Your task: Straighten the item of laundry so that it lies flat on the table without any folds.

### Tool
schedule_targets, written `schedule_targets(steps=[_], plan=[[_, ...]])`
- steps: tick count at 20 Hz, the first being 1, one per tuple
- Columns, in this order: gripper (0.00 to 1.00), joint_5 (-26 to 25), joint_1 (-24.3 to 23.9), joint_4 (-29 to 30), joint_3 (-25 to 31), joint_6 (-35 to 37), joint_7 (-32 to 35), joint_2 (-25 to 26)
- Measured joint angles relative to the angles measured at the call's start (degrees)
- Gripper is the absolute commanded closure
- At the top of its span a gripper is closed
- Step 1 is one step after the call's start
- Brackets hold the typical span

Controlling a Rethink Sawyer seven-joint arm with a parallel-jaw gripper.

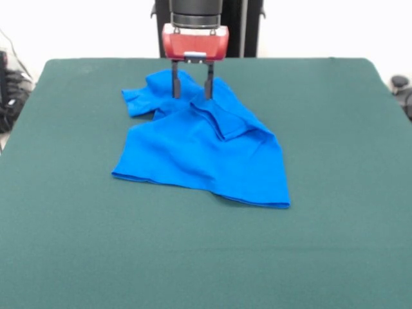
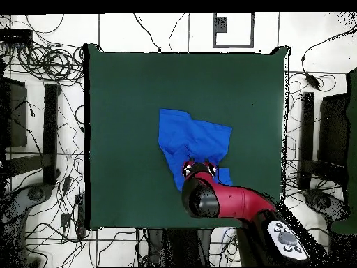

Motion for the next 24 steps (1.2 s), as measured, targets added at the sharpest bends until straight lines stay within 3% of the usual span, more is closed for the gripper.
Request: schedule_targets(steps=[24], plan=[[0.0,-0.01,0.54,-3.49,0.0,0.09,0.0,0.15]])
